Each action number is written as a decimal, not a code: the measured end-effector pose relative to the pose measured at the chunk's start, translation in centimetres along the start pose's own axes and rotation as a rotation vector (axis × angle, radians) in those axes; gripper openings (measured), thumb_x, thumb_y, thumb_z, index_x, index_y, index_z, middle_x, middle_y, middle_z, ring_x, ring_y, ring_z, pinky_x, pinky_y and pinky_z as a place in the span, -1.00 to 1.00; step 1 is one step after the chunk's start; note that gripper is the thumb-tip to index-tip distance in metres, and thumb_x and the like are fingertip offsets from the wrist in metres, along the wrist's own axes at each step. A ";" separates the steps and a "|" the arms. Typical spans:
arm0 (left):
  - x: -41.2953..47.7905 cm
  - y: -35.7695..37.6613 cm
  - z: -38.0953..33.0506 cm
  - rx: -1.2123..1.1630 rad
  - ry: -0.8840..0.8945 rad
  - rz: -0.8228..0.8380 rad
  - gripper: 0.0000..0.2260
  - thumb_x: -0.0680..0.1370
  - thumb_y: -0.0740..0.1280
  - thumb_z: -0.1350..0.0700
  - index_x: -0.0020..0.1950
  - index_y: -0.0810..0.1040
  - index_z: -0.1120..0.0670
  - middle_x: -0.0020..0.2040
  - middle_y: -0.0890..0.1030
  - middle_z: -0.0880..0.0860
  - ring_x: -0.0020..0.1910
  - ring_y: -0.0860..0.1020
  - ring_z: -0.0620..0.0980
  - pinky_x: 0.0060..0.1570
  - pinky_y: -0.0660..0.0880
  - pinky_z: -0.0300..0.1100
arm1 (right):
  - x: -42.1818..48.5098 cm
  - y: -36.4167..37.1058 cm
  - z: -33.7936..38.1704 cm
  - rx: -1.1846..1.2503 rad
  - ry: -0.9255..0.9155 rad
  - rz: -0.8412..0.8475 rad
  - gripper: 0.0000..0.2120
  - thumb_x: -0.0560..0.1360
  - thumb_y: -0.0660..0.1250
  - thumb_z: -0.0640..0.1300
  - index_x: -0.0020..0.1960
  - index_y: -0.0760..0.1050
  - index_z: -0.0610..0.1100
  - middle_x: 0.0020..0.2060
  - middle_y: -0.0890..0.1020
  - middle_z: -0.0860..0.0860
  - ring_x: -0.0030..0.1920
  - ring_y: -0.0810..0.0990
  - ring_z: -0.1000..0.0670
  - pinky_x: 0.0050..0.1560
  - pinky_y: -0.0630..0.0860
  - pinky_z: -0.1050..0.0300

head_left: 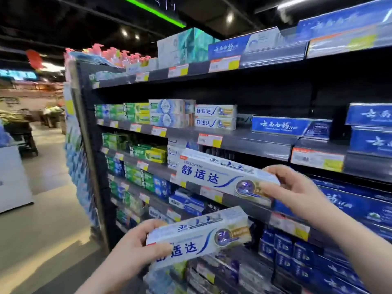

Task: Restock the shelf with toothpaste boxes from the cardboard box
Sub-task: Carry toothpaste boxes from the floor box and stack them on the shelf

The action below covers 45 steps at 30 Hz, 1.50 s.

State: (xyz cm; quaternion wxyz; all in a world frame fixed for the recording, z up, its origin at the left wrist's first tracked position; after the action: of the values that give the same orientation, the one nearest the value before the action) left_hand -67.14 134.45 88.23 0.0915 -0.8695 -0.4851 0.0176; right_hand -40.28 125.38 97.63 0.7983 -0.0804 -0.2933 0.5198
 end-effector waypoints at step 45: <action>35.7 -6.2 -9.3 -0.169 0.362 0.563 -0.52 0.02 0.47 0.04 -0.09 0.60 0.11 -0.22 0.71 -0.07 -0.25 0.66 -0.16 -0.29 0.53 -0.41 | 29.5 1.3 -1.8 -0.543 0.288 -0.282 -0.66 0.35 0.47 -0.03 0.07 0.48 -0.06 -0.09 0.57 -0.14 -0.10 0.52 -0.05 0.09 0.49 -0.04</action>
State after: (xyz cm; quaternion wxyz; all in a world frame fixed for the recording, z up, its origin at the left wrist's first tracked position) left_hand -52.36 166.54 100.57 0.0954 -0.9628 -0.2017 -0.1527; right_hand -31.89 152.13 106.94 0.8450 -0.3215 -0.3135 0.2905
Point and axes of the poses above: each hand's wrist, its own x-axis towards the middle knuckle, its own y-axis out of the palm, z = x × y, the point moved 10 cm from there along x, towards the middle knuckle
